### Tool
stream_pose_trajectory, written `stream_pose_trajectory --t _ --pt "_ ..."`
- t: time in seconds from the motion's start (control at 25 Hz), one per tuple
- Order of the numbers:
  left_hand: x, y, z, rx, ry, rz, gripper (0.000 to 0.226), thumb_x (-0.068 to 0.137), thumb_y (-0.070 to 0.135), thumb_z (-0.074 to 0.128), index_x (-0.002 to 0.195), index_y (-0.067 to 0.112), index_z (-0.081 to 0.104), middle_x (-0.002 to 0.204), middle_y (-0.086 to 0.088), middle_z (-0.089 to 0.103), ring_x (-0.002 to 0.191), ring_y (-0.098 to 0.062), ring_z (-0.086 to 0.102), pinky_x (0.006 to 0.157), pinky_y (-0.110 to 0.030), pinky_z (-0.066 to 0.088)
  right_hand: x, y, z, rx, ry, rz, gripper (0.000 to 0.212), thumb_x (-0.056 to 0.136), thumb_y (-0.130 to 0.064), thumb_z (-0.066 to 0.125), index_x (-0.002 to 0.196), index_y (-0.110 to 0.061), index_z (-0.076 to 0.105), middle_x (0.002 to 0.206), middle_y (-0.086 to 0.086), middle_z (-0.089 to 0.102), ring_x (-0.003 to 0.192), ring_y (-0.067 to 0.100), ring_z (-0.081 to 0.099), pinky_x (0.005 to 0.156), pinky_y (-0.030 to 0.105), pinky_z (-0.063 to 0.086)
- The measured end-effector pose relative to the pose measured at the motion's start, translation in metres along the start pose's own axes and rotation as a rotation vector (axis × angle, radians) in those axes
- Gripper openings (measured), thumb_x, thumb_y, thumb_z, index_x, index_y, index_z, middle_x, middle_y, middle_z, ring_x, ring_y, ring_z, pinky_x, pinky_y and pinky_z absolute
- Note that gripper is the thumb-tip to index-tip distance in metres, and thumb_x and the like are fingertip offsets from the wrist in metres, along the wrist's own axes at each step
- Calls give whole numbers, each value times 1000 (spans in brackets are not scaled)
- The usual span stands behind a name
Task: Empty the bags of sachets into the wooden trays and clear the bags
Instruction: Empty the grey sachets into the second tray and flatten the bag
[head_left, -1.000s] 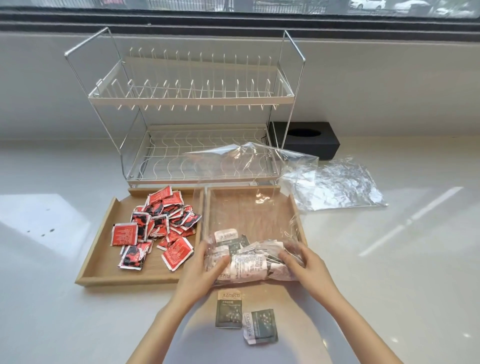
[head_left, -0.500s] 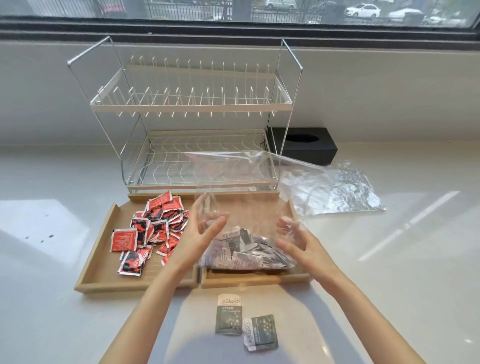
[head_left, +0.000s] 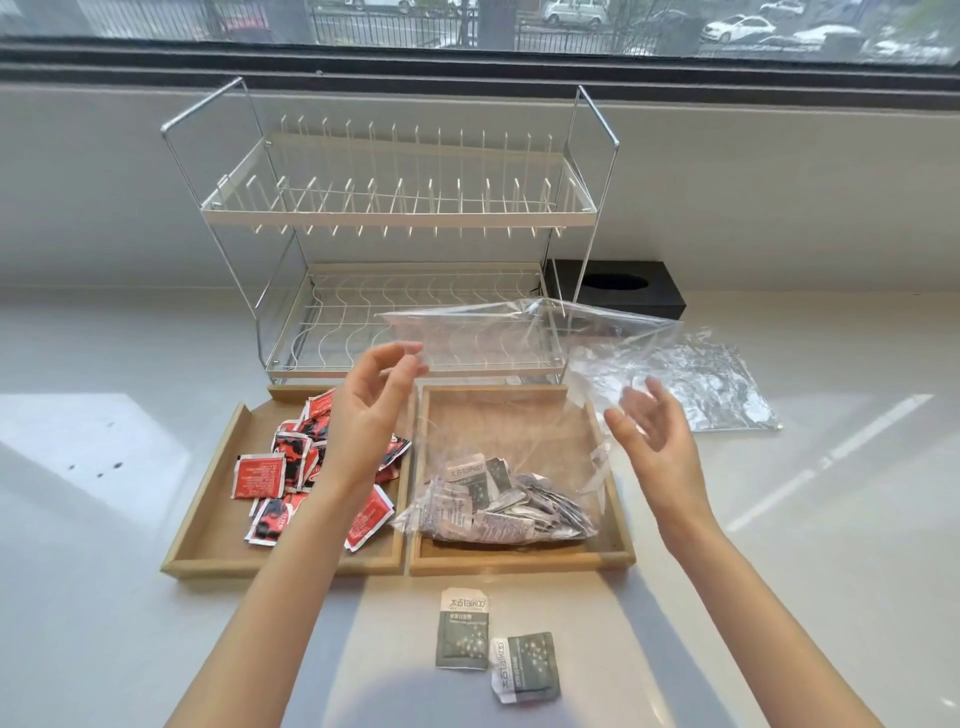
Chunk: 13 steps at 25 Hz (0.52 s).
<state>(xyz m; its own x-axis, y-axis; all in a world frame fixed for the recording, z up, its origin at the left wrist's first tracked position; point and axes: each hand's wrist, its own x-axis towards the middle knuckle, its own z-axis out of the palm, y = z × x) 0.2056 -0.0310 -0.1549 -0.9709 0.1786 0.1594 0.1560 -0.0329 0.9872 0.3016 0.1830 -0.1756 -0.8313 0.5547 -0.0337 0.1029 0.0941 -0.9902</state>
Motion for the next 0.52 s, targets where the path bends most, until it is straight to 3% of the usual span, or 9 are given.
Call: stream_pose_trajectory --t 0.16,0.28,0.4,0.52 --pt "1 5 7 31 53 50 14 90 19 51 83 27 60 85 7 65 78 2 64 79 -18 49 3 -28 -3 -41 212 -238 68 84 -25 63 140 -17 27 143 1 37 128 4 38 108 18 27" --pt "1 7 13 36 58 54 16 91 16 49 84 25 60 84 8 63 71 3 64 71 -16 50 -1 -57 6 -169 343 -585 55 84 -20 58 133 -13 35 133 -1 37 127 8 38 107 13 26" --pt "1 8 16 36 45 54 15 92 15 47 89 22 60 84 9 63 69 4 62 68 -12 49 -7 -78 27 -275 215 -881 34 85 -10 55 118 -5 53 120 1 48 116 13 47 104 26 37" --pt "0 12 17 43 -2 56 16 91 14 47 93 21 61 87 8 62 67 6 60 67 -9 46 -6 -89 48 -339 52 -960 24 86 -12 52 108 -8 63 109 -6 54 106 11 54 96 41 45"
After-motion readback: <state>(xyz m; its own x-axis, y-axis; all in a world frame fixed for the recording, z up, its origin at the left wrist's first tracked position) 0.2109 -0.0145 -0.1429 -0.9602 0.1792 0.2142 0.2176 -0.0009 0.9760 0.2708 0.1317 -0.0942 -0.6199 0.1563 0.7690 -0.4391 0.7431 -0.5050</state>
